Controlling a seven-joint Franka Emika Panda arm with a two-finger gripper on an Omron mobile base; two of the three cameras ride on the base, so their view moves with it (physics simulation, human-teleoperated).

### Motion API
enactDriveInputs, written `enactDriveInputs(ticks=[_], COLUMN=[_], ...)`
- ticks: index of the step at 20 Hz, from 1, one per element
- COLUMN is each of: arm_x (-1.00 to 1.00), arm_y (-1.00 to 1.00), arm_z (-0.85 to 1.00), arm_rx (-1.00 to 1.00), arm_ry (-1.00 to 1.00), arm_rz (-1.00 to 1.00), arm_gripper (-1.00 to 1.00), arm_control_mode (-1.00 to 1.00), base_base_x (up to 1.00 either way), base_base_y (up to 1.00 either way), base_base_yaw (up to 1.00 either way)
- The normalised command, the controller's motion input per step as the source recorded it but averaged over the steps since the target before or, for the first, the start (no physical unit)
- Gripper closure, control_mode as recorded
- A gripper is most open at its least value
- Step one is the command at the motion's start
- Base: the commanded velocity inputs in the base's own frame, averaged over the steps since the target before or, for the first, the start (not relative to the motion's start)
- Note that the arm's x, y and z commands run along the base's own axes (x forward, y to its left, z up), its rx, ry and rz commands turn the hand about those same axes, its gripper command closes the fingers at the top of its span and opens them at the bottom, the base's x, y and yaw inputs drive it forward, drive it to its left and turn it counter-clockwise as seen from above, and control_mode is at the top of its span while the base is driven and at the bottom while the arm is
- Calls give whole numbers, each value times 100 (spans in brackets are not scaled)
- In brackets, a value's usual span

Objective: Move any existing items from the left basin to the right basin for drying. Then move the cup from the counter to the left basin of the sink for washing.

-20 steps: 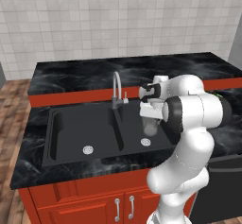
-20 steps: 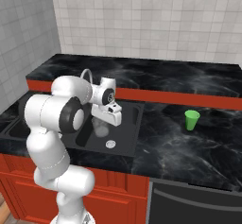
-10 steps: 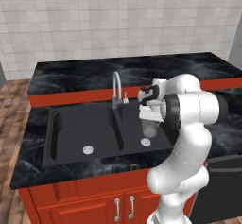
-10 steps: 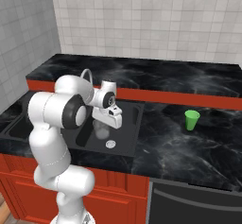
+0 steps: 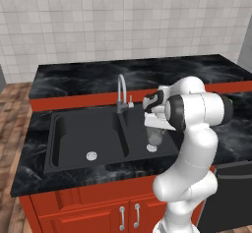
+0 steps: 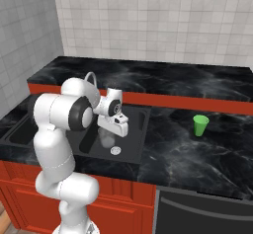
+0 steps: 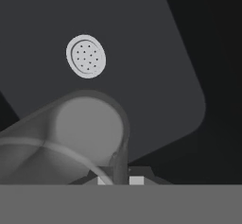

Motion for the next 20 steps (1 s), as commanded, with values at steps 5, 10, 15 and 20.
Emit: enactDriveInputs(ticks=[5,10,15,20], arm_x=[4,5,4,5], arm_y=[0,0,0,0], arm_z=[-15,-15,-15,-14], arm_rx=[2,2,2,1], arm_ry=[0,0,0,0], arm_rz=[0,0,0,0], arm_gripper=[100,100,100,100], arm_control_mode=[-100,-100,-100,-100], base_base_x=[0,0,0,0], base_base_y=[0,0,0,0], base_base_yaw=[0,0,0,0])
